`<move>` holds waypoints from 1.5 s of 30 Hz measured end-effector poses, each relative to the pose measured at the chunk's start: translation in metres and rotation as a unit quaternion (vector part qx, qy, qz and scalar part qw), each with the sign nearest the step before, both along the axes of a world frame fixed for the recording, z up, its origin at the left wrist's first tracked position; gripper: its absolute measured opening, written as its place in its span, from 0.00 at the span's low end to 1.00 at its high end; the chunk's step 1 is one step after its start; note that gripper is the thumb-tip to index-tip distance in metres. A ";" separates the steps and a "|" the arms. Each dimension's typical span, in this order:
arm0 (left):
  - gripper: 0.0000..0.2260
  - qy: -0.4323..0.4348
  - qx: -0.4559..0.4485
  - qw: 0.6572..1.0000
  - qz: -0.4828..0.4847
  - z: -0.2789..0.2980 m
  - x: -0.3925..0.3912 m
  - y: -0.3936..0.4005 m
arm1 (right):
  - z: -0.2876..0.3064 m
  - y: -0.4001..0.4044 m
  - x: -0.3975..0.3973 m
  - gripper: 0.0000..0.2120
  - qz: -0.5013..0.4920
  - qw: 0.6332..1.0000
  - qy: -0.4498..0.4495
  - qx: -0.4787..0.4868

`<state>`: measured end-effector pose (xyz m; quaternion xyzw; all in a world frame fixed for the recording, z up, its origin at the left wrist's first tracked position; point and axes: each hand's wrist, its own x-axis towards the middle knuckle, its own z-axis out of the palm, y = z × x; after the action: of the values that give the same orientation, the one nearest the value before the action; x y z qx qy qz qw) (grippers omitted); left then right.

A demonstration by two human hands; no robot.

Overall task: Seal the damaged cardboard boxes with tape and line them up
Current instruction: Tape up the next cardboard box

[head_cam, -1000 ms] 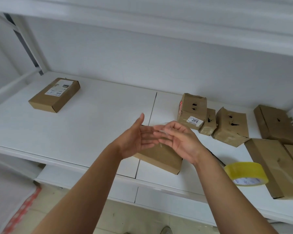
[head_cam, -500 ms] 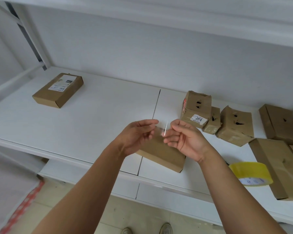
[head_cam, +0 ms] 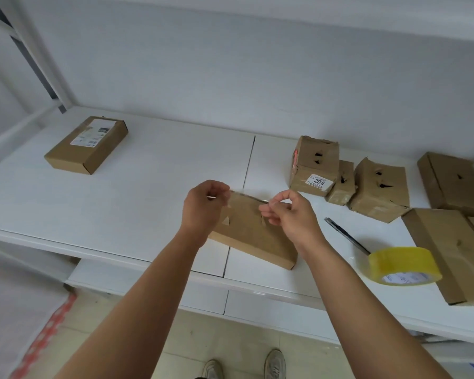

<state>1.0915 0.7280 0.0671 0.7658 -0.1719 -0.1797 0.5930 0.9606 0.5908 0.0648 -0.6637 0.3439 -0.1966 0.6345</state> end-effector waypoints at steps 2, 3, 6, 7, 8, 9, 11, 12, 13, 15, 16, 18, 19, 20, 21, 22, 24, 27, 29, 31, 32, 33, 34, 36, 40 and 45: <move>0.07 0.000 -0.005 1.000 0.004 -0.002 -0.001 0.002 | -0.004 0.002 0.000 0.05 -0.022 1.000 -0.008 -0.001; 0.07 0.004 -0.006 1.000 0.002 -0.003 -0.001 0.003 | -0.005 0.003 0.000 0.05 -0.033 0.999 -0.007 -0.011; 0.07 0.007 0.018 1.000 -0.010 -0.006 0.002 0.005 | -0.010 0.003 -0.003 0.06 -0.035 0.998 0.019 -0.048; 0.07 0.004 0.032 0.999 -0.015 -0.007 0.003 0.005 | -0.011 0.003 -0.004 0.06 -0.031 0.998 0.029 -0.049; 0.07 0.002 0.045 0.999 -0.020 -0.008 0.004 0.006 | -0.012 0.003 -0.005 0.06 -0.028 0.998 0.039 -0.046; 0.07 0.003 0.057 0.998 -0.027 -0.010 0.004 0.006 | -0.014 0.002 -0.005 0.06 -0.026 0.997 0.052 -0.046; 0.08 0.001 0.080 0.996 -0.045 -0.014 0.004 0.006 | -0.018 0.000 -0.005 0.04 -0.021 0.994 0.086 -0.067; 0.10 -0.002 0.091 0.994 -0.053 -0.016 0.004 0.006 | -0.020 -0.002 -0.005 0.03 -0.017 0.991 0.103 -0.081; 0.12 -0.008 0.101 0.993 -0.060 -0.018 0.005 0.007 | -0.022 -0.004 -0.004 0.02 -0.010 0.989 0.118 -0.093; 0.14 -0.019 0.116 0.991 -0.058 -0.023 0.006 0.007 | -0.026 -0.008 -0.003 0.03 0.009 0.982 0.149 -0.116; 0.14 -0.027 0.121 0.991 -0.051 -0.025 0.006 0.006 | -0.028 -0.010 -0.001 0.04 0.017 0.979 0.162 -0.125; 0.12 -0.049 0.134 0.989 -0.037 -0.029 0.006 0.004 | -0.031 -0.012 0.002 0.06 0.026 0.973 0.179 -0.144; 0.12 -0.059 0.142 0.988 -0.033 -0.032 0.005 0.003 | -0.033 -0.012 0.003 0.06 0.028 0.970 0.187 -0.154; 0.11 -0.065 0.148 0.986 -0.031 -0.034 0.005 0.002 | -0.034 -0.013 0.004 0.07 0.031 0.967 0.193 -0.162; 0.11 -0.067 0.154 0.985 -0.032 -0.037 0.004 0.001 | -0.035 -0.013 0.006 0.08 0.033 0.965 0.197 -0.168; 0.11 -0.066 0.160 0.984 -0.033 -0.040 0.004 0.001 | -0.035 -0.013 0.007 0.08 0.036 0.964 0.202 -0.171; 0.11 -0.065 0.169 0.983 -0.037 -0.044 0.005 0.001 | -0.037 -0.014 0.008 0.09 0.043 0.961 0.207 -0.177; 0.11 -0.068 0.169 0.982 -0.043 -0.047 0.007 0.002 | -0.039 -0.014 0.008 0.10 0.051 0.958 0.212 -0.188; 0.11 -0.070 0.167 0.982 -0.046 -0.047 0.007 0.002 | -0.040 -0.014 0.008 0.10 0.054 0.956 0.213 -0.194; 0.11 -0.073 0.171 0.982 -0.047 -0.048 0.008 0.001 | -0.040 -0.014 0.008 0.10 0.056 0.954 0.215 -0.202; 0.11 -0.076 0.173 0.981 -0.047 -0.049 0.008 0.001 | -0.041 -0.014 0.009 0.10 0.056 0.953 0.217 -0.205; 0.11 -0.080 0.178 0.980 -0.049 -0.050 0.007 0.000 | -0.041 -0.014 0.009 0.10 0.056 0.952 0.219 -0.206; 0.11 -0.090 0.183 0.978 -0.052 -0.050 0.007 0.000 | -0.041 -0.014 0.009 0.10 0.056 0.952 0.219 -0.206; 0.12 -0.120 0.196 0.971 -0.064 -0.051 0.005 -0.001 | -0.041 -0.014 0.009 0.10 0.056 0.952 0.220 -0.205; 0.13 -0.153 0.202 0.964 -0.075 -0.051 0.003 -0.002 | -0.040 -0.015 0.009 0.11 0.059 0.950 0.224 -0.208; 0.12 -0.096 0.171 0.978 -0.068 -0.051 0.007 0.000 | -0.040 -0.018 0.010 0.11 0.051 0.962 0.213 -0.166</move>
<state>1.0989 0.7284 0.0164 0.8562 -0.2463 -0.1718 0.4204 0.9702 0.5726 0.0245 -0.8027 0.3991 -0.0723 0.4372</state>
